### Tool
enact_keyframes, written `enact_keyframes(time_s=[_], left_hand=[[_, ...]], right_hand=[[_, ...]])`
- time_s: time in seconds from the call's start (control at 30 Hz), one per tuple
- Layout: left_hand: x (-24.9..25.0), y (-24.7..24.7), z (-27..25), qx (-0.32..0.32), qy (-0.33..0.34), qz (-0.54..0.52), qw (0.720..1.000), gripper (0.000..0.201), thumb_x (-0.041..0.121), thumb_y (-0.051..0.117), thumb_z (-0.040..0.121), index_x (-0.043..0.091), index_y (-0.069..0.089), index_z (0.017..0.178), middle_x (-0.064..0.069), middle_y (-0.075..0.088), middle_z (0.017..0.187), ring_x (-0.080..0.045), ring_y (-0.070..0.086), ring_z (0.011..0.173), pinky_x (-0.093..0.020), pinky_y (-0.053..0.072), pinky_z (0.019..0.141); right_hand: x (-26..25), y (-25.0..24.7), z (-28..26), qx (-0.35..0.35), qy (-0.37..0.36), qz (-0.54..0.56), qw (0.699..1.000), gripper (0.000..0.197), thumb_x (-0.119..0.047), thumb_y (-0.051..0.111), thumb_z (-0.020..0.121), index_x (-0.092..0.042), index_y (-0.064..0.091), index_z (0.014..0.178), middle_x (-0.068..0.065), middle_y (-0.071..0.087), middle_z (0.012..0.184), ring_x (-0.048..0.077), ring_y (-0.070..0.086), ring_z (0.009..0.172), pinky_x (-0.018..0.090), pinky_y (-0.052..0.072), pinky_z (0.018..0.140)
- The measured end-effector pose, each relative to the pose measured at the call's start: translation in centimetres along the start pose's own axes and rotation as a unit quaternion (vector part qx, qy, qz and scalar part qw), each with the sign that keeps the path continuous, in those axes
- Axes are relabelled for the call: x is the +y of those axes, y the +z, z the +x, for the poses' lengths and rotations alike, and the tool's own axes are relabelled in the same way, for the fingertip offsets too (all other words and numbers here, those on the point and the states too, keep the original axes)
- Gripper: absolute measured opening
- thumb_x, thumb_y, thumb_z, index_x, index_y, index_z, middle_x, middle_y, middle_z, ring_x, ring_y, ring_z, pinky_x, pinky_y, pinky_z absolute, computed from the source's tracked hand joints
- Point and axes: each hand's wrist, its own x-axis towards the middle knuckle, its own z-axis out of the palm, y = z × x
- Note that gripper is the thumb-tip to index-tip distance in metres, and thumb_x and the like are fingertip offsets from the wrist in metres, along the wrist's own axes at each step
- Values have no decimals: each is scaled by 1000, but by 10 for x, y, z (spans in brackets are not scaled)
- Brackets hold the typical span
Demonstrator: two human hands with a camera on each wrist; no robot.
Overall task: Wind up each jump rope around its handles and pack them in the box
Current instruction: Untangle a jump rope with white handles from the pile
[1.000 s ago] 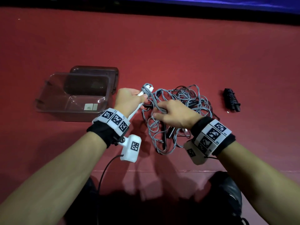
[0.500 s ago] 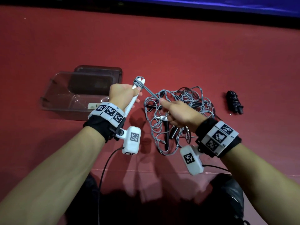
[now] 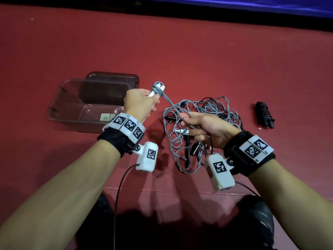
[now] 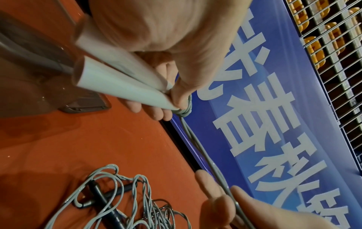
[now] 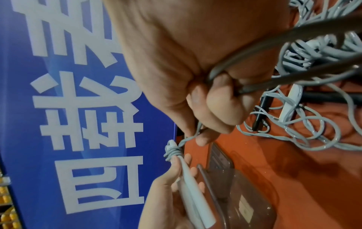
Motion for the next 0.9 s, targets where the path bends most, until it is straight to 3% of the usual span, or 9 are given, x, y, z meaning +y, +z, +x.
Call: enact_keyframes(time_s=[0.13, 0.3, 0.4, 0.47, 0.53, 0.63, 0.73, 0.83, 0.9], left_hand=[[1, -1, -1, 7, 1, 9, 1000, 12, 21, 71, 92, 17, 77, 101, 7, 77, 78, -6, 70, 60, -26, 52, 53], [1, -1, 1, 5, 1, 33, 999, 5, 24, 74, 90, 20, 76, 92, 8, 77, 74, -9, 72, 61, -28, 53, 55], [-5, 5, 0, -3, 7, 60, 998, 13, 28, 75, 86, 28, 71, 74, 12, 76, 70, -12, 74, 62, -35, 59, 69], [-6, 7, -2, -5, 11, 70, 997, 15, 30, 75, 86, 30, 70, 72, 14, 75, 69, -11, 74, 61, -38, 61, 74], [-6, 8, -2, -3, 17, 73, 997, 16, 30, 75, 87, 31, 69, 72, 15, 75, 69, -11, 74, 61, -40, 63, 75], [-6, 8, -4, -16, 23, 72, 997, 12, 32, 75, 85, 30, 70, 75, 14, 76, 70, -11, 74, 62, -43, 63, 77], [-10, 9, -8, -32, 22, 83, 996, 7, 35, 74, 83, 30, 71, 79, 12, 76, 73, -12, 74, 63, -46, 63, 79], [-8, 8, -11, -48, 47, 178, 982, 9, 39, 76, 83, 30, 76, 84, 7, 77, 77, -18, 75, 76, -42, 61, 82], [-1, 8, -19, -60, 84, 301, 948, 19, 43, 75, 85, 31, 78, 99, 2, 78, 95, -26, 72, 95, -32, 53, 83]], right_hand=[[2, -6, 1, -26, 24, 26, 999, 18, -2, 42, 104, -12, 57, 102, -6, 57, 79, 2, 28, 41, 16, 24, 36], [8, 1, 3, -36, -23, -60, 997, 30, 9, 41, 100, -10, 63, 109, -1, 60, 79, 11, 44, 51, 34, 52, 69], [7, 12, 1, 33, -73, -165, 983, 38, 16, 34, 86, -6, 65, 83, 5, 53, 69, 17, 46, 50, 36, 43, 63], [7, 19, -1, 113, -123, -246, 955, 38, 4, 34, 85, -12, 62, 65, 4, 49, 62, 17, 41, 48, 27, 31, 51], [9, 23, -3, 144, -160, -305, 928, 35, -24, 42, 84, -11, 64, 60, -1, 48, 54, 16, 38, 48, 28, 31, 51], [8, 28, -11, 160, -171, -378, 896, 62, -59, 47, 92, -9, 60, 59, -9, 40, 44, 13, 35, 42, 29, 33, 53], [1, 33, -16, 134, -179, -457, 861, 58, -50, 45, 104, -11, 71, 70, -9, 43, 39, 6, 42, 40, 27, 32, 56], [2, 38, -17, 108, -217, -566, 788, 40, -38, 44, 105, -18, 48, 70, 2, 54, 67, 26, 55, 70, 31, 33, 67], [3, 42, -18, 125, -248, -694, 664, 30, -38, 41, 104, -23, 46, 79, 7, 65, 84, 35, 62, 89, 34, 32, 69]])
